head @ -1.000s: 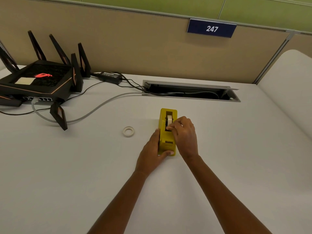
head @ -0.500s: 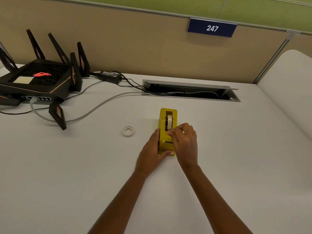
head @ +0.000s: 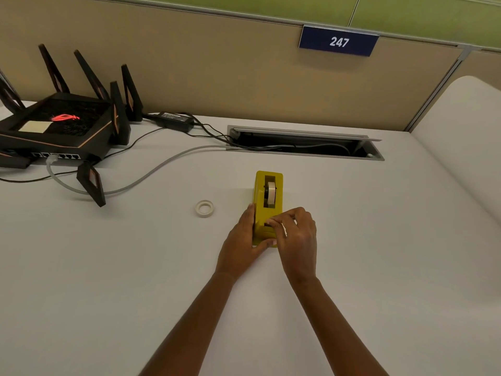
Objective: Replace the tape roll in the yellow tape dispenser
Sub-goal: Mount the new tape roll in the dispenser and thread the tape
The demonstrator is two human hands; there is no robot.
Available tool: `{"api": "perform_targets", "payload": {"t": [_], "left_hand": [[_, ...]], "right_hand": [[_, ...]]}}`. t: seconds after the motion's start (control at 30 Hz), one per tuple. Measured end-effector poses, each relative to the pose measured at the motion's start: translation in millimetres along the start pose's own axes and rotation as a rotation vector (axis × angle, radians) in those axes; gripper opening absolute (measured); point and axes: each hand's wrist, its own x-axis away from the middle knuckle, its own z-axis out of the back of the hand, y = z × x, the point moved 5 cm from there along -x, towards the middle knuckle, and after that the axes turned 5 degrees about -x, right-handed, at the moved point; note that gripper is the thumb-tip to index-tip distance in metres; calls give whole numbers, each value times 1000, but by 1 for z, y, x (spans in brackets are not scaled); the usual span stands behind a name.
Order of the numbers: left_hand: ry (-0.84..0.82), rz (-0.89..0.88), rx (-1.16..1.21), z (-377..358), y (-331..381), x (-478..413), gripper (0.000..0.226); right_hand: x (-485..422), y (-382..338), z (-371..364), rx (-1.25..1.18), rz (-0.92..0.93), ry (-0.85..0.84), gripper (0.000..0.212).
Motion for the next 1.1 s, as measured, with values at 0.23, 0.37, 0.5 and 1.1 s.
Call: {"api": "perform_targets", "payload": {"t": [0.23,0.37,0.5,1.1], "left_hand": [[-11,5,-12,0,0,0,80],[-11,1,-24,0,0,0,80],[-15,-4,-22,0,0,0,79],[12,-10,-17,0,0,0,76]], "right_hand": [[7,-4,4,29,36,21,7],[12,-7,5,48,59,36,10],[16,-8,5,73,70,30,12],[20,7,-6,132,250,80,24]]}}
